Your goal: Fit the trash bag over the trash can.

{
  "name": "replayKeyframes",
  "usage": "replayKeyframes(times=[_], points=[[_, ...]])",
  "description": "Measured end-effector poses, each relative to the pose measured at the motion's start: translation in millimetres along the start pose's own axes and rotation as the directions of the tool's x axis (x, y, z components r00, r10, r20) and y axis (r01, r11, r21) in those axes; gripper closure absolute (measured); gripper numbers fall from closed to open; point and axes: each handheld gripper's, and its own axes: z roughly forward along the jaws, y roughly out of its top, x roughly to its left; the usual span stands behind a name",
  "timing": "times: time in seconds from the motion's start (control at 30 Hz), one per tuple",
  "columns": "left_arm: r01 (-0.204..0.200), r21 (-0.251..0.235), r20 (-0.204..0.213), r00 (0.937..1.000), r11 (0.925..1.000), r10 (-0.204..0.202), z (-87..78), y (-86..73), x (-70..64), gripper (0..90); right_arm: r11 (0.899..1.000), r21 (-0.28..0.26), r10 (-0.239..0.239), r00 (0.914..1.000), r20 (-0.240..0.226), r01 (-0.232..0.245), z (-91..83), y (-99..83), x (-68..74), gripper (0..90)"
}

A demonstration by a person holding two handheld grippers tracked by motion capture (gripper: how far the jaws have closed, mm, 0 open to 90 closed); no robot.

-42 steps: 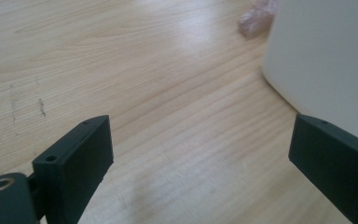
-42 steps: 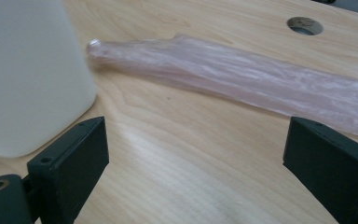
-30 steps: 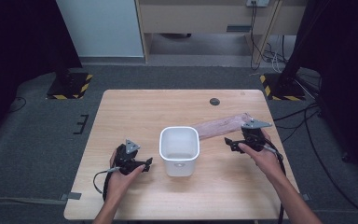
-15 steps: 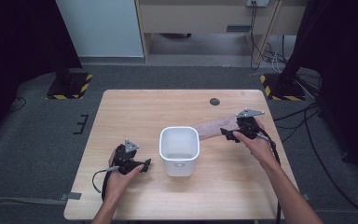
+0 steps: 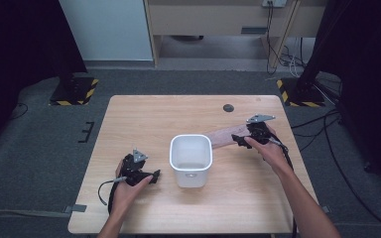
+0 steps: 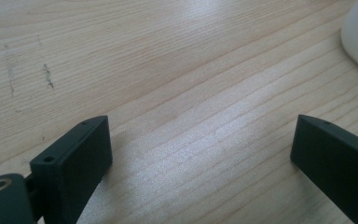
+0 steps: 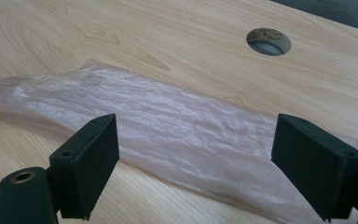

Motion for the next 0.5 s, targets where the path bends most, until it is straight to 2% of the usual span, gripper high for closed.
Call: replayKeyframes(times=[0.2,0.33,0.5], points=[[0.004,-0.001,-0.003,1.0000,1.0000,-0.004,0.0,-0.6,0.2,4.0,1.000,-0.001,-0.013,0.9991,-0.041,0.013,11.6,-1.0,-0.3,14.9],[0.003,0.001,0.001,1.0000,1.0000,-0.003,0.2,-0.6,0.0,3.4,0.999,0.009,-0.053,0.9971,-0.056,0.053,21.4,-7.5,-0.7,16.0],[0.010,-0.002,-0.005,0.9999,0.9999,-0.010,1.0,-0.4,-1.1,2.5,0.998,-0.002,-0.059,0.9945,-0.086,0.059,28.3,-8.4,3.6,19.5]])
